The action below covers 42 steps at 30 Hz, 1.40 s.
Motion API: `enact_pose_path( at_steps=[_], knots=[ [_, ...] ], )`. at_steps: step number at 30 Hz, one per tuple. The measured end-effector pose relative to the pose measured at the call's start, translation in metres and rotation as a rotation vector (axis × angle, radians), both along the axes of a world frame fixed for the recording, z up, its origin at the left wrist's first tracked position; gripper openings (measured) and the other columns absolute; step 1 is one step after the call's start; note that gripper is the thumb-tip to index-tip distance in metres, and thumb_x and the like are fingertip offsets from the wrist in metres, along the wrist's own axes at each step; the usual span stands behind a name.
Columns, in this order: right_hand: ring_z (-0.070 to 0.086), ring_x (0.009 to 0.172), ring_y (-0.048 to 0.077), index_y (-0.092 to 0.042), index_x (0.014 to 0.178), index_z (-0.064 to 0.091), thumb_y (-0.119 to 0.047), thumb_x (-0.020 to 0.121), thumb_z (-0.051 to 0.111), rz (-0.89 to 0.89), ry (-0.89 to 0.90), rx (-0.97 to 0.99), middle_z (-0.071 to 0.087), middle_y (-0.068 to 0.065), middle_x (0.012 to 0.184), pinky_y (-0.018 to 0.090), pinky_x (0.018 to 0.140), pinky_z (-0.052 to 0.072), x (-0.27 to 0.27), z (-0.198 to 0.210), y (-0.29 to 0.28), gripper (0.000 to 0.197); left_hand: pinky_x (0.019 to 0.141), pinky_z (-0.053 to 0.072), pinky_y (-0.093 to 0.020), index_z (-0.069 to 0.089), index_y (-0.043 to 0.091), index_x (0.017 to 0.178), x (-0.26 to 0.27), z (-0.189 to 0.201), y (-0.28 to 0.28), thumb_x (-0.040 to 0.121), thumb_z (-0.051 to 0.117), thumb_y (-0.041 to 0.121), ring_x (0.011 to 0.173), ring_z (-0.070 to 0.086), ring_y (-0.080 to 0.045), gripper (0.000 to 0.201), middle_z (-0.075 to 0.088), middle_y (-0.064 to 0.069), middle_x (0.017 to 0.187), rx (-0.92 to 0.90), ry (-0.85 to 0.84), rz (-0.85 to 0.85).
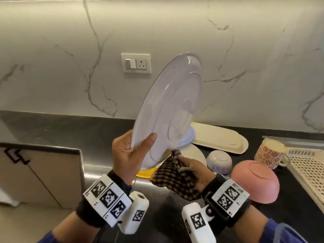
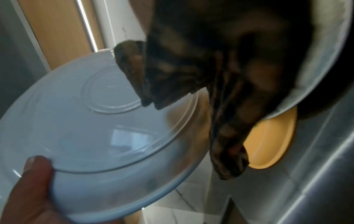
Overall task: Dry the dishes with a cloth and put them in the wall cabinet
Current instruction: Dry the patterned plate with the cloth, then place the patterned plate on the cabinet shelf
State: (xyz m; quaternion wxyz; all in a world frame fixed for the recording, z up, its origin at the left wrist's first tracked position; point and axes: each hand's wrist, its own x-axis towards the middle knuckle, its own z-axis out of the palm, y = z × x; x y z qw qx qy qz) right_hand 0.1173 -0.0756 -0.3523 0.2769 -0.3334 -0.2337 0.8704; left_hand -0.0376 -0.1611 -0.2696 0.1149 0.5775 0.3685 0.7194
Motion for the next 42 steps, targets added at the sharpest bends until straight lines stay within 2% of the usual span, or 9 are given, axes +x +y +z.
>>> enact_pose_path(
  at_steps=[4,9,12,15,19,26,32,39,42],
  knots=[
    [0.068,0.060,0.026,0.005,0.082,0.067,-0.021,0.097,0.043,0.024,-0.284,-0.021,0.069,0.017,0.072,0.038,0.076,0.049,-0.005,-0.034,-0.001,0.038,0.050,0.042,-0.011,0.065,0.017,0.068,-0.031,-0.017,-0.004,0.075,0.064,0.030,0.058,0.058,0.001,0.016,0.065,0.025,0.068,-0.049,0.104,0.133],
    [0.057,0.108,0.033,0.009,0.118,0.056,-0.019,0.092,0.055,0.187,-0.692,0.135,0.062,0.021,0.115,0.041,0.099,0.044,-0.029,-0.061,0.002,0.038,0.050,0.043,-0.009,0.067,0.009,0.087,-0.056,-0.032,-0.012,0.086,0.056,0.041,0.067,0.062,0.001,0.033,0.066,0.014,0.077,-0.019,0.317,0.190],
    [0.057,0.107,0.030,0.011,0.114,0.058,-0.016,0.091,0.057,0.203,-0.871,0.390,0.062,0.019,0.114,0.033,0.088,0.047,-0.028,-0.055,0.011,0.036,0.053,0.044,-0.009,0.062,0.011,0.087,-0.058,-0.036,-0.017,0.089,0.054,0.034,0.070,0.060,-0.011,0.025,0.065,0.001,0.091,0.051,0.451,0.194],
    [0.054,0.072,0.020,0.010,0.102,0.061,-0.011,0.092,0.052,0.231,-0.970,0.578,0.062,0.014,0.083,0.029,0.070,0.044,-0.013,-0.043,0.023,0.024,0.067,0.048,-0.007,0.066,-0.001,0.077,-0.057,-0.040,-0.015,0.084,0.061,0.019,0.081,0.063,-0.009,0.022,0.069,0.005,0.095,0.115,0.589,0.215],
    [0.055,0.066,0.021,0.000,0.091,0.056,-0.021,0.100,0.040,-0.058,-0.794,0.564,0.056,0.011,0.076,0.025,0.059,0.051,0.012,0.005,0.028,0.028,0.071,0.058,-0.032,0.063,0.005,0.075,-0.054,-0.040,-0.007,0.081,0.065,0.012,0.095,0.068,-0.016,0.010,0.068,-0.004,0.100,0.214,0.798,0.213],
    [0.069,0.088,0.026,-0.014,0.102,0.071,-0.058,0.085,0.030,-0.258,-0.033,0.634,0.071,0.014,0.101,0.035,0.064,0.059,0.066,0.121,0.016,0.063,0.069,0.059,-0.035,0.058,0.011,0.085,-0.035,-0.005,0.014,0.093,0.050,0.016,0.094,0.069,-0.023,0.012,0.073,-0.010,0.097,0.505,1.273,0.257],
    [0.070,0.074,0.024,0.000,0.109,0.057,0.006,0.087,0.042,-0.329,-0.181,0.715,0.071,0.016,0.089,0.033,0.061,0.059,0.096,0.144,0.009,0.026,0.068,0.058,-0.033,0.045,0.016,0.080,-0.021,0.039,0.025,0.093,0.051,0.020,0.090,0.070,-0.023,0.015,0.074,-0.008,0.094,0.644,1.502,0.353],
    [0.071,0.070,0.023,-0.008,0.099,0.060,0.005,0.088,0.045,-0.518,-0.123,0.851,0.073,0.009,0.083,0.037,0.057,0.059,0.125,0.185,-0.004,0.023,0.072,0.056,-0.028,0.048,0.019,0.091,0.000,0.094,0.031,0.097,0.043,0.020,0.092,0.069,-0.018,0.008,0.072,-0.005,0.102,0.629,1.587,0.447],
    [0.071,0.067,0.022,-0.009,0.094,0.062,-0.009,0.061,0.079,-0.482,-0.081,0.994,0.074,0.011,0.086,0.031,0.050,0.056,0.138,0.230,-0.010,0.037,0.073,0.056,-0.028,0.049,0.018,0.102,0.006,0.130,0.041,0.099,0.034,0.014,0.098,0.067,-0.018,0.016,0.070,-0.005,0.110,0.666,1.624,0.517]
  ],
)
